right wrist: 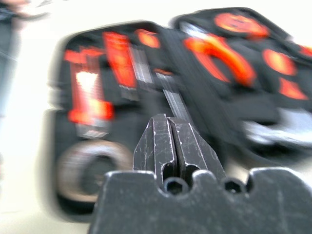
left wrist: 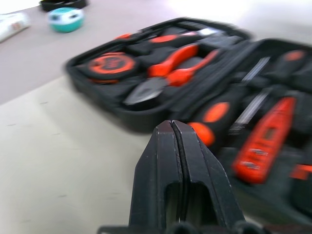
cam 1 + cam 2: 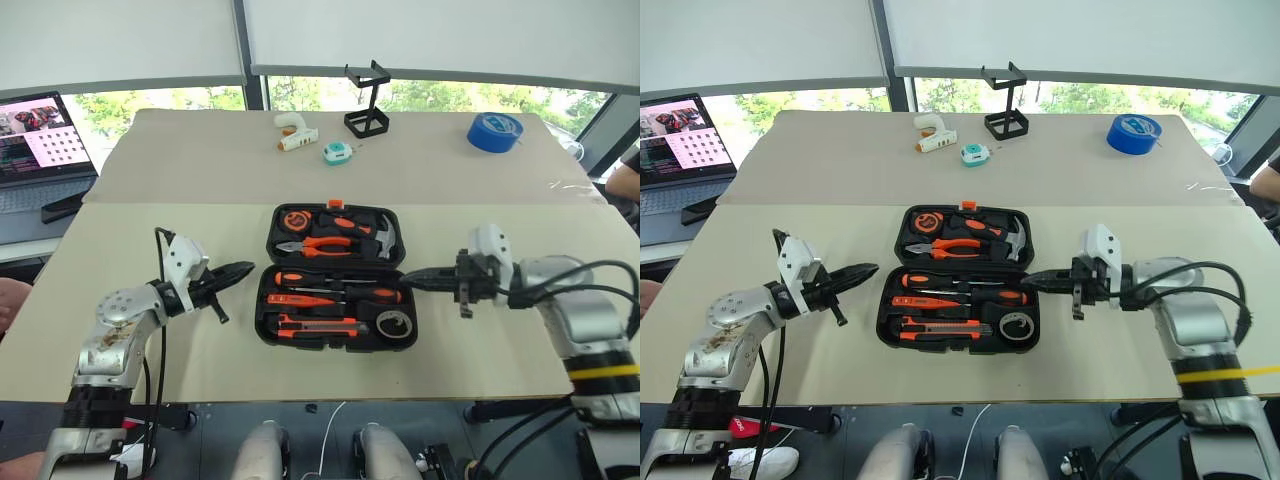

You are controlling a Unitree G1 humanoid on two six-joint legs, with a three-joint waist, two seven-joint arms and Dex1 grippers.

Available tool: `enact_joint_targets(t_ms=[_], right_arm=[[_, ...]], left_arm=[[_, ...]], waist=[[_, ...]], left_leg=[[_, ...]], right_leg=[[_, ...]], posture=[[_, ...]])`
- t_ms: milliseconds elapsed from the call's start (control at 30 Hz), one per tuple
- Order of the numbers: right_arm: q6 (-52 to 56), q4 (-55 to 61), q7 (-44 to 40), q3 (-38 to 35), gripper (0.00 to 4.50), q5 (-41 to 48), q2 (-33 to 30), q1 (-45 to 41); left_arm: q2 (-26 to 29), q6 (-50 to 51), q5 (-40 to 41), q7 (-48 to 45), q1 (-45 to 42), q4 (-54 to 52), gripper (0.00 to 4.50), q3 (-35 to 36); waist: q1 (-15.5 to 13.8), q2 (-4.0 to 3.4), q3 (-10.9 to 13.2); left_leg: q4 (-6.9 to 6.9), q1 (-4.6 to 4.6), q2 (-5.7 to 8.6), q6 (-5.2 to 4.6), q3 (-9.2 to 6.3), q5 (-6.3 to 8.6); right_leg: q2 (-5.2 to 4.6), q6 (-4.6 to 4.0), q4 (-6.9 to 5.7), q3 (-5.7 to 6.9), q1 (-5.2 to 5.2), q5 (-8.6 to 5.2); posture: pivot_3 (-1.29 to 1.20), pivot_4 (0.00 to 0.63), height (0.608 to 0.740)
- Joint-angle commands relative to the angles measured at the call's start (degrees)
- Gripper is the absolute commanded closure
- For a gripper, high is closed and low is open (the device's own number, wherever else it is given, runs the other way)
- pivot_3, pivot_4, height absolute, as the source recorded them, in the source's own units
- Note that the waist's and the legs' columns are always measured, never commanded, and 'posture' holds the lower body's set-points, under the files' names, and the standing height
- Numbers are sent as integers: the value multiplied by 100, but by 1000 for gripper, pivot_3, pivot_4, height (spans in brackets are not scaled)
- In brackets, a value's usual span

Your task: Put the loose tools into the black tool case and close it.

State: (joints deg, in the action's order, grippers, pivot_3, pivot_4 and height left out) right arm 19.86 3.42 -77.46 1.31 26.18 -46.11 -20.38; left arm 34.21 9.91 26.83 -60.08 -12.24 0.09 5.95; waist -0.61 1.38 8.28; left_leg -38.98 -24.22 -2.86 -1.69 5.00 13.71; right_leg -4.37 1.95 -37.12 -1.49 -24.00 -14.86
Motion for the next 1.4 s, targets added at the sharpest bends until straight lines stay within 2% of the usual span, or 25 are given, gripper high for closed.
enact_joint_targets(t_ms=[33, 133, 400, 600, 767, 867, 967, 1067, 1167, 1267, 1400], right_arm=[[97, 486, -30, 261, 4500, -5, 19, 292], [-6, 266, 162, 555, 4500, -325, 206, 337], [-590, -335, 40, 967, 4500, -930, 193, 378], [-166, -234, 39, 734, 4500, -526, 217, 271], [908, 7, 113, -69, 4500, 455, 9, 12], [1259, -129, 193, -349, 4500, 631, -140, -141], [712, -1085, 492, -343, 4500, 113, -10, -492], [-905, -2561, 1194, 106, 4500, -1103, 325, -1042], [-1714, -3672, 1530, 397, 4500, -1717, 720, -1545], [-2147, -4292, 1591, 600, 4500, -2008, 1085, -1884], [-2389, -4557, 1360, 692, 4500, -2101, 1321, -2073]], left_arm=[[56, -194, 294, -400, 181, -540, 4430, 91], [94, -204, 249, -551, 395, -771, 4430, -62], [142, -107, 230, -618, 491, -887, 4430, -124], [194, -83, 179, -504, 555, -862, 4430, -53], [201, 91, 202, -99, 410, -595, 4430, 196], [205, 227, 162, 103, 272, -410, 4430, 254], [152, 437, -166, 520, -123, 53, 4430, 92], [50, 718, -554, 912, -599, 591, 4430, -178], [-103, 742, -817, 1076, -987, 994, 4430, -372], [-293, 771, -1041, 1181, -1316, 1374, 4430, -584], [-517, 636, -1143, 898, -1564, 1560, 4430, -897]], waist=[[-2, 0, 0], [7, 0, 0], [-3, 5, -4], [1, 10, -5], [-2, 11, -4], [-2, 11, -4], [-2, 15, -3], [6, 20, -4], [33, 21, -3], [64, 21, -2], [123, 21, -2]], left_leg=[[-2, 2, 1, 0, -1, 0], [-3, 13, 2, 3, -1, -2], [-3, 17, 4, 4, 1, -3], [5, 86, 0, 1, 1, 0], [5, 84, 1, 0, -9, 0], [5, 84, 1, 0, -10, 0], [6, 88, 1, 0, -12, 0], [5, 89, 5, 0, -4, 0], [7, 80, 10, 1, 19, -1], [13, 60, 8, 6, 24, -4], [10, 50, 7, 9, 27, -6]], right_leg=[[0, 0, -1, 0, 1, 0], [4, -4, -4, -2, 7, 4], [9, -4, -4, -4, 13, 3], [7, -4, 12, 7, 87, 2], [4, -4, 10, 5, 84, 2], [3, -5, 9, 5, 83, 2], [5, -5, 11, 7, 87, 2], [6, -4, 11, 7, 89, 2], [6, -3, 11, 4, 79, 1], [8, -2, 11, 5, 61, 1], [6, -2, 10, 5, 56, 1]], posture=[[0, 150, 740], [0, 150, 740], [0, 150, 740], [0, 150, 740], [0, 150, 740], [0, 150, 740], [0, 150, 740], [0, 150, 740], [0, 150, 740], [0, 150, 740], [0, 150, 740]])
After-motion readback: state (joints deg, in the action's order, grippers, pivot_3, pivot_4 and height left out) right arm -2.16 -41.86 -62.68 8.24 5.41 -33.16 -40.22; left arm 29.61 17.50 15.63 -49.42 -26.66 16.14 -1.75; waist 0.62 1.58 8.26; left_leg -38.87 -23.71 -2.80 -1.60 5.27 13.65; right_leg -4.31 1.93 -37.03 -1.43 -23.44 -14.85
